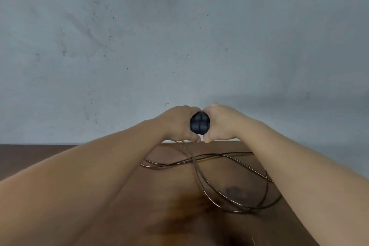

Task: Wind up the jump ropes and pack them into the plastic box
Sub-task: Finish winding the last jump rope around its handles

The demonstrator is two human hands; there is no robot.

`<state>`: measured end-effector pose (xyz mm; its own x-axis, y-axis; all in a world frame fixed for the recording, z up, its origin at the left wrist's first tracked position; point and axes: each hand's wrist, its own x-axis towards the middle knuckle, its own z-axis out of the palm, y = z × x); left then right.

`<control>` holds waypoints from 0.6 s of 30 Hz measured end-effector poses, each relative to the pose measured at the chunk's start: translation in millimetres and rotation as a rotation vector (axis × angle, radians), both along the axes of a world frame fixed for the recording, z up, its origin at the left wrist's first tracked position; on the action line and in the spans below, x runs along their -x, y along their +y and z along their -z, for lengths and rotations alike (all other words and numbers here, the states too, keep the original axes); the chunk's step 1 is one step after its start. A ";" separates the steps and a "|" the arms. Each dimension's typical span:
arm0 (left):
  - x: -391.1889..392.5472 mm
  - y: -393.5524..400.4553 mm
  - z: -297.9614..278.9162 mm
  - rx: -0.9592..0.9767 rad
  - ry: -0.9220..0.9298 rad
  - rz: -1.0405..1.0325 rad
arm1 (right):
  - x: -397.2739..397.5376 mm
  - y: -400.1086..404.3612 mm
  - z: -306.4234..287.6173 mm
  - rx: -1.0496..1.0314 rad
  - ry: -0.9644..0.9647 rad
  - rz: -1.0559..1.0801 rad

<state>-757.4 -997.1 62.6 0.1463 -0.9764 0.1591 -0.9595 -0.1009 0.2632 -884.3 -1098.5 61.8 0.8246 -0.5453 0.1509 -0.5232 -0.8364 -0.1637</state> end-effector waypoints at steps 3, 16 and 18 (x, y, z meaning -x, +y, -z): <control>-8.8 40.7 -23.5 0.027 -0.031 -0.112 | -11.1 26.9 -20.9 -0.083 -0.083 -0.083; -77.9 258.4 -22.6 -0.036 0.764 -0.483 | -88.0 175.1 -37.1 -0.671 -0.202 -0.347; -88.2 294.0 -14.8 0.039 0.887 -0.544 | -103.3 198.6 -31.8 -0.732 -0.236 -0.327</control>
